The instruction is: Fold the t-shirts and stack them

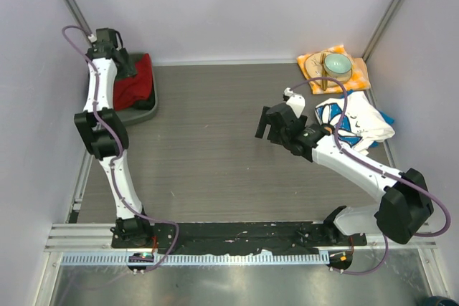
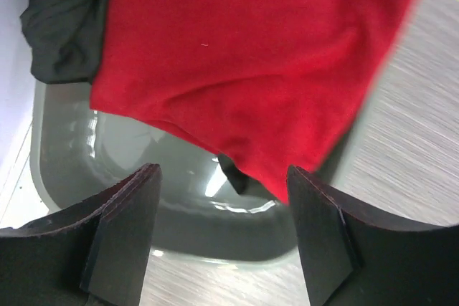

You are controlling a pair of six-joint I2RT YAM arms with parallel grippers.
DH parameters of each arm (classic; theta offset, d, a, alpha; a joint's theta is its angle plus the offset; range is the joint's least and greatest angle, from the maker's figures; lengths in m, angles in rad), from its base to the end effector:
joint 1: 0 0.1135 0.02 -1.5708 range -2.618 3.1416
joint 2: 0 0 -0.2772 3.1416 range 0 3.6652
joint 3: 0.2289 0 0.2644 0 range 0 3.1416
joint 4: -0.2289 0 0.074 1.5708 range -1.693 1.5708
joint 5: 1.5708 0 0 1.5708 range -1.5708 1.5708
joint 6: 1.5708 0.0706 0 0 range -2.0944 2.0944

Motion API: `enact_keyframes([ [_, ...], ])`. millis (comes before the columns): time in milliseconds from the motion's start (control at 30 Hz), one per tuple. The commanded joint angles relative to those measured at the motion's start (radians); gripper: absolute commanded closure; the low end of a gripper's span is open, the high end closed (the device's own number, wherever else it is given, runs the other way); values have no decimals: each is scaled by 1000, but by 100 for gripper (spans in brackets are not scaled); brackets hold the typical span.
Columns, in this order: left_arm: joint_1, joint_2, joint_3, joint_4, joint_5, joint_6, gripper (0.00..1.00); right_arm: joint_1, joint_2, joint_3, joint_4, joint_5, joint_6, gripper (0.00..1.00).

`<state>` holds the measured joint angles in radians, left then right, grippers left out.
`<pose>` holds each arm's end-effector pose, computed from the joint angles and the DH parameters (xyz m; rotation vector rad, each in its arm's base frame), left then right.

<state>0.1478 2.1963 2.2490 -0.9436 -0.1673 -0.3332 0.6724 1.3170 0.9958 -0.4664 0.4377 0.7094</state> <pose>0.5191 0.0892 0.3000 -0.6534 2.3598 0.1242 0.2619 0.1703 0.2597 0.2501 2.2625 0.2079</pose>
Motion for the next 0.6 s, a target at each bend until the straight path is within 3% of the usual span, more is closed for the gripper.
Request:
enact_keyframes([
  [0, 26, 82, 25, 8, -87, -24, 25, 7, -30, -19, 64, 15, 13, 0],
  [133, 29, 104, -5, 117, -69, -27, 25, 10, -4, -32, 98, 13, 15, 0],
  [567, 36, 203, 93, 149, -121, 11, 29, 13, 113, -25, 147, -11, 15, 0],
])
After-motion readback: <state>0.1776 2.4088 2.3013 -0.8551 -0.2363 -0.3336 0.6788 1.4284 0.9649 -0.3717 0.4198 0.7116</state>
